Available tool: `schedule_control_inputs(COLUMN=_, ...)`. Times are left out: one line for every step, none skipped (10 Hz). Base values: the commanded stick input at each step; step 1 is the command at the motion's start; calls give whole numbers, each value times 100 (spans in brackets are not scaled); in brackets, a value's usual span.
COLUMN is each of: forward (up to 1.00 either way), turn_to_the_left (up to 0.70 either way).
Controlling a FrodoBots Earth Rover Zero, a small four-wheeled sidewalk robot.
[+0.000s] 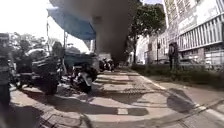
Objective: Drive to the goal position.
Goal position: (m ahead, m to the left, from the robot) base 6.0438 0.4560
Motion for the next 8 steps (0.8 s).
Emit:
schedule_control_inputs(forward=70, turn_to_the_left=0)
schedule_control_inputs(forward=70, turn_to_the_left=0)
schedule_control_inputs(forward=70, turn_to_the_left=-5)
schedule_control_inputs(forward=70, turn_to_the_left=-13)
schedule_control_inputs(forward=70, turn_to_the_left=-13)
schedule_control_inputs(forward=70, turn_to_the_left=-13)
schedule_control_inputs(forward=70, turn_to_the_left=-13)
schedule_control_inputs(forward=70, turn_to_the_left=0)
